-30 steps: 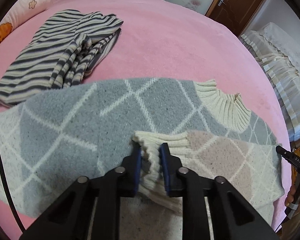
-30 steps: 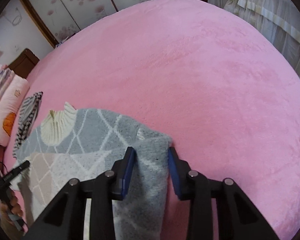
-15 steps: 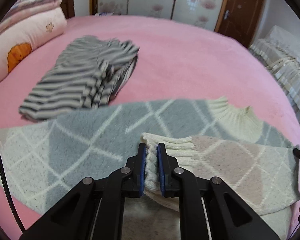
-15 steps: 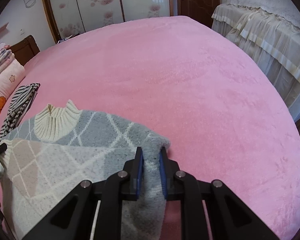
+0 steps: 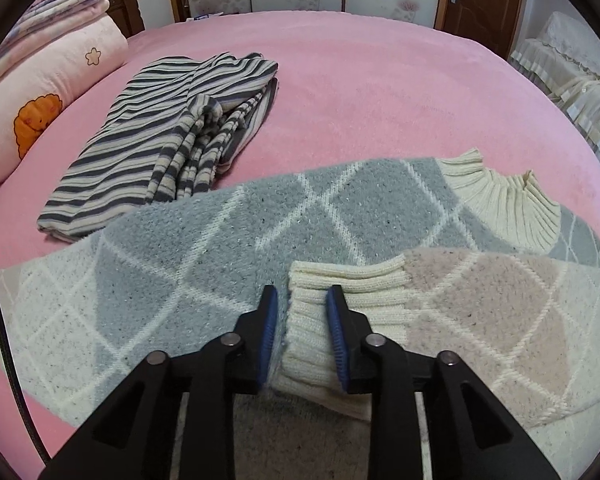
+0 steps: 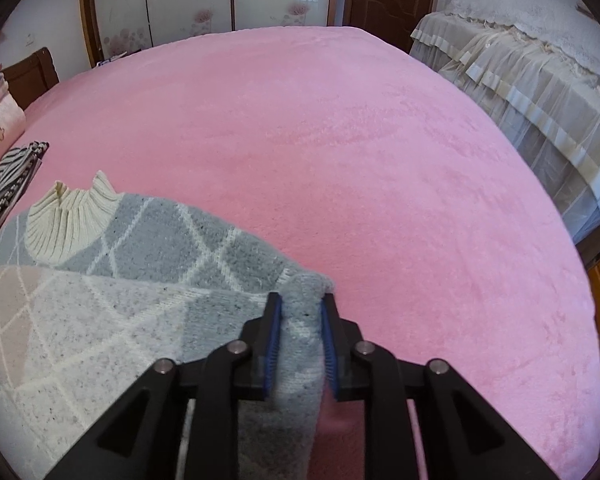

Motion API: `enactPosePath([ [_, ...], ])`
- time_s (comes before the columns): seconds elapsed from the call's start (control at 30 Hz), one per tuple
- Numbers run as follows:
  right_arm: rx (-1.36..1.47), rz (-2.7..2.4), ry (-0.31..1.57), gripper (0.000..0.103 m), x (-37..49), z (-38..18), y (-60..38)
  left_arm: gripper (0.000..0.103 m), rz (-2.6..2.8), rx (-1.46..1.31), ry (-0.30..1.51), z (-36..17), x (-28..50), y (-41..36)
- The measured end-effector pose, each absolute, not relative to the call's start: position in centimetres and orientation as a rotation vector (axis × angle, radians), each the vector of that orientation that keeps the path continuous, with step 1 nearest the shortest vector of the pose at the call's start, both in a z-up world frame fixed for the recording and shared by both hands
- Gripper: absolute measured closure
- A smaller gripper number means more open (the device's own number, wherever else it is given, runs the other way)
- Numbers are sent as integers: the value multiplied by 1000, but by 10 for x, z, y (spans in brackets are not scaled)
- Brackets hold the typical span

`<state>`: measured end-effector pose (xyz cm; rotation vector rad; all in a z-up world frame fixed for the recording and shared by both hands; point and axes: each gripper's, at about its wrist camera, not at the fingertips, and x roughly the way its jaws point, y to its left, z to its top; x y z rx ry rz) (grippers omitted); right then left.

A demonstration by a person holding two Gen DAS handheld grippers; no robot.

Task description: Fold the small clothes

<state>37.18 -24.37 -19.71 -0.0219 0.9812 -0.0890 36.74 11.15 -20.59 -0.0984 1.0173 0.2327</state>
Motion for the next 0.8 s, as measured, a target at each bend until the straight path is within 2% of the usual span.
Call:
enactPosePath([
  [0.03, -27, -93, 971, 70, 368, -191, -242, 62, 237, -98, 1021, -202, 366, 112],
  [0.07, -33, -96, 960, 69, 364, -185, -241, 44, 245, -96, 1020, -199, 364, 112],
  [0.13, -36, -89, 935, 68, 354, -172, -239, 34, 273, -86, 997, -190, 357, 113],
  [0.37, -28, -22, 896, 69, 301, -142, -234, 35, 288, -46, 964, -161, 318, 103],
  [0.6, -37, 16, 905, 69, 253, -150, -220, 35, 259, -71, 962, -138, 267, 89],
  [0.73, -35, -7, 1010, 84, 252, -186, -218, 34, 256, -81, 951, -128, 245, 82],
  [0.8, -44, -22, 1025, 86, 251, -195, -218, 34, 252, -97, 951, -123, 234, 81],
])
